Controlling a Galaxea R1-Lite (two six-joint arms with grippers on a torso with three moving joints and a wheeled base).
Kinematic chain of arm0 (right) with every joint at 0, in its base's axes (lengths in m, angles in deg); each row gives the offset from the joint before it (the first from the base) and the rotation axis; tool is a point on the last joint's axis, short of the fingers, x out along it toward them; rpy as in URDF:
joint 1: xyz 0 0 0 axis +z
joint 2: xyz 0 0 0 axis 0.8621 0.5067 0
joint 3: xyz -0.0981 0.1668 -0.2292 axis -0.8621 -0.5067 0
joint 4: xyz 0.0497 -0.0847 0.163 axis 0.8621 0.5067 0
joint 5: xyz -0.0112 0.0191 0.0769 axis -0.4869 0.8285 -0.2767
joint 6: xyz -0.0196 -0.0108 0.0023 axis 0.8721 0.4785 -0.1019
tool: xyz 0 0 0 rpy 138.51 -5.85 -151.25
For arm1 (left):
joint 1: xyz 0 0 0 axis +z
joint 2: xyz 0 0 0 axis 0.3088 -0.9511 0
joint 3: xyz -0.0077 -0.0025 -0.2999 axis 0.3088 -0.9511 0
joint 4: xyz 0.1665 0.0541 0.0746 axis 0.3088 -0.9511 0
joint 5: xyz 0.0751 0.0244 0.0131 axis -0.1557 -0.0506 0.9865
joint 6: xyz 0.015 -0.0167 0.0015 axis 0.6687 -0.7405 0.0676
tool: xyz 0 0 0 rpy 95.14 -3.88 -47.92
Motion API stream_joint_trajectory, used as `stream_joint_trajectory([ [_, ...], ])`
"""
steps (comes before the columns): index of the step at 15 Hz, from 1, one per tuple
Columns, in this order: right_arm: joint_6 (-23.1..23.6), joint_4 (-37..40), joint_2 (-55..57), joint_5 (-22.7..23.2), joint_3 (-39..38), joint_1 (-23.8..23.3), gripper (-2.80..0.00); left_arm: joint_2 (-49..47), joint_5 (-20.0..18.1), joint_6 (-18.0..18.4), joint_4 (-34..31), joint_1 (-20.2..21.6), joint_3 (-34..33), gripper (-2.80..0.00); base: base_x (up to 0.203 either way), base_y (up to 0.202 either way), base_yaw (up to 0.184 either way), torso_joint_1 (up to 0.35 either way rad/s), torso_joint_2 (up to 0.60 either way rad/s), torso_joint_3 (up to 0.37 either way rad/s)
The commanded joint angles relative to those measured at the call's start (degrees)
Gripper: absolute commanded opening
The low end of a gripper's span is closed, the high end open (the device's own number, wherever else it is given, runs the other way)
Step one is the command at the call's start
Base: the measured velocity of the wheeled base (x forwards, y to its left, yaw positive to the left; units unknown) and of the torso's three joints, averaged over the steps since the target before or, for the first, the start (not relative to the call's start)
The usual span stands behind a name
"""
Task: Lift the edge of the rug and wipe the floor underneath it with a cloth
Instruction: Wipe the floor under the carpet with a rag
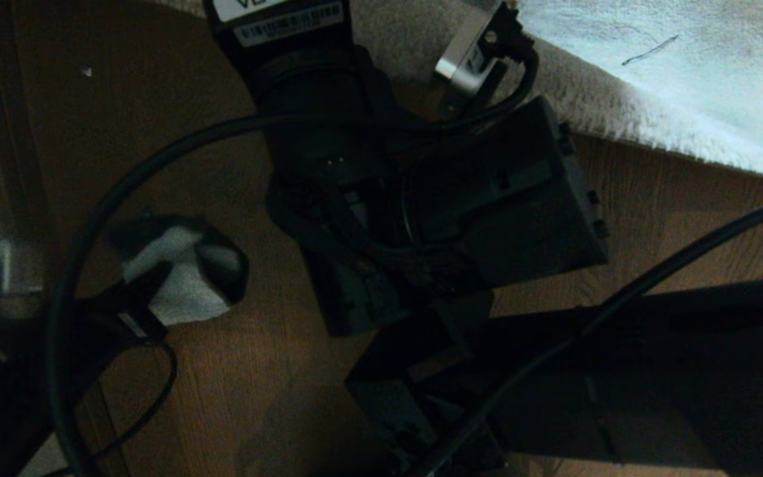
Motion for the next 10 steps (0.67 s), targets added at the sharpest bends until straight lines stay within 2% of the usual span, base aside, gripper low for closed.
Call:
stream_joint_trajectory([
  [1,-0.2,-2.7,0.3,-0.1,-0.1,0.0,-2.8,5.8,0.1,-0.1,0.2,0.1,-5.1,-2.8,0.0,0.0,0.0,0.0,0.0,0.0],
  [5,0.0,-2.7,0.4,-0.2,-0.4,0.0,-2.8,10.2,0.2,0.0,-1.5,0.5,-5.3,-2.8,0.0,0.0,0.0,0.0,0.0,0.0],
  [7,0.0,-2.7,0.3,-0.2,-0.3,0.0,-2.8,13.3,0.4,1.9,-4.2,0.6,-5.3,-2.8,0.0,0.0,0.0,0.0,0.0,0.0],
  [8,0.0,-2.7,0.3,-0.2,-0.3,0.0,-2.8,15.6,0.3,3.0,-6.9,1.4,-5.3,-2.8,0.0,0.0,0.0,0.0,0.0,0.0],
  [10,0.0,-2.7,0.3,-0.2,-0.4,0.0,-2.8,18.9,0.1,4.7,-11.3,6.2,-5.3,-2.8,0.0,0.0,0.0,0.0,0.0,0.0],
])
